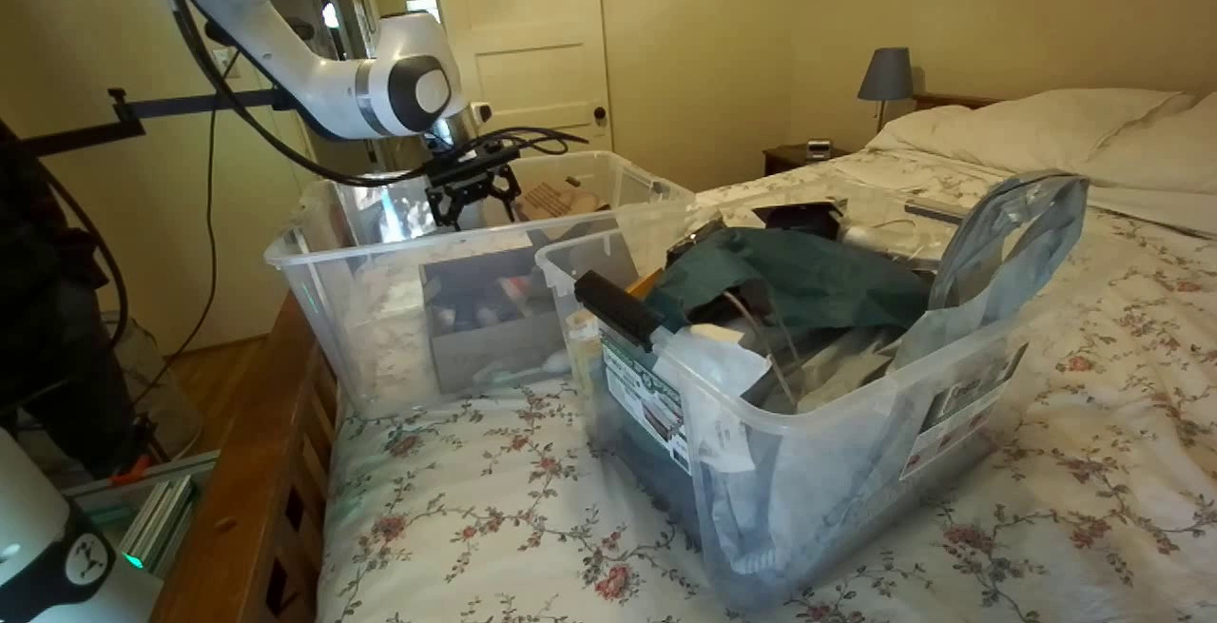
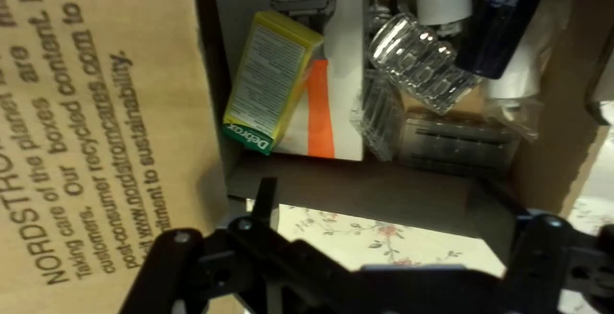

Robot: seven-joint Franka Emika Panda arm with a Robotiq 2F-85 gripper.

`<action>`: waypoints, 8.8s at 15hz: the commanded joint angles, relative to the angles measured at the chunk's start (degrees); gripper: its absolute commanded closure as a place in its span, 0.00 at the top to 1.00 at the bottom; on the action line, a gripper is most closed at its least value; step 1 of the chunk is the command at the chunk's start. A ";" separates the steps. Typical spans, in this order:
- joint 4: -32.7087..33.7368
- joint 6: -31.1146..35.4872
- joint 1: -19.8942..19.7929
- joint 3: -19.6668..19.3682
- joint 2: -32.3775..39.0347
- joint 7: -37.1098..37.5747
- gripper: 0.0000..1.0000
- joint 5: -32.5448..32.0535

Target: Move two objects from the storage crate on the left, to the one on the right

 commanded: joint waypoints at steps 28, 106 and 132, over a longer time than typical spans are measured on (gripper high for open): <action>21.21 -8.60 6.35 -9.30 22.69 29.45 1.00 -18.90; -4.60 -31.36 -5.42 2.77 -17.73 54.56 1.00 -9.74; -1.19 -21.62 -4.63 3.13 7.43 21.42 1.00 -1.78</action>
